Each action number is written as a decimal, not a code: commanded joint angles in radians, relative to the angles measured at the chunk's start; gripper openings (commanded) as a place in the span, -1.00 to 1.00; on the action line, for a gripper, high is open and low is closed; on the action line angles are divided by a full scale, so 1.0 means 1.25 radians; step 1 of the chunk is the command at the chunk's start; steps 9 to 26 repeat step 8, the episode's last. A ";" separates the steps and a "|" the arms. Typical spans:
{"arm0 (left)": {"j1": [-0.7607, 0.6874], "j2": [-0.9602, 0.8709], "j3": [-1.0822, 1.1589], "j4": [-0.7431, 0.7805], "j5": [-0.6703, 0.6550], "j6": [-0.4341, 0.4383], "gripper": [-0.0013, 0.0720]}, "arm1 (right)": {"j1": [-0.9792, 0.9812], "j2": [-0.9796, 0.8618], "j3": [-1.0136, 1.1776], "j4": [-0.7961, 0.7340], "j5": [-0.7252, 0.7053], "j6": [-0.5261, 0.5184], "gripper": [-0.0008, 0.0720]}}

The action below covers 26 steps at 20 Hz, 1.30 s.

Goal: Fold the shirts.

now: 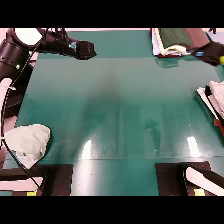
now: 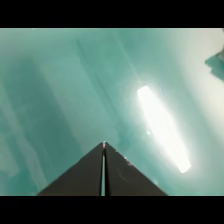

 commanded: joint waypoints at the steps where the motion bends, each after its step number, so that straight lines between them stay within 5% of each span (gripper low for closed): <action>1: 0.000 -0.001 0.000 0.000 0.045 -0.001 -0.90 | 0.170 -0.001 0.001 -0.055 -0.038 0.000 -0.96; 26: 0.000 -0.001 0.000 0.000 0.071 -0.001 -0.90 | 0.214 -0.001 0.001 -0.064 -0.036 0.001 -0.94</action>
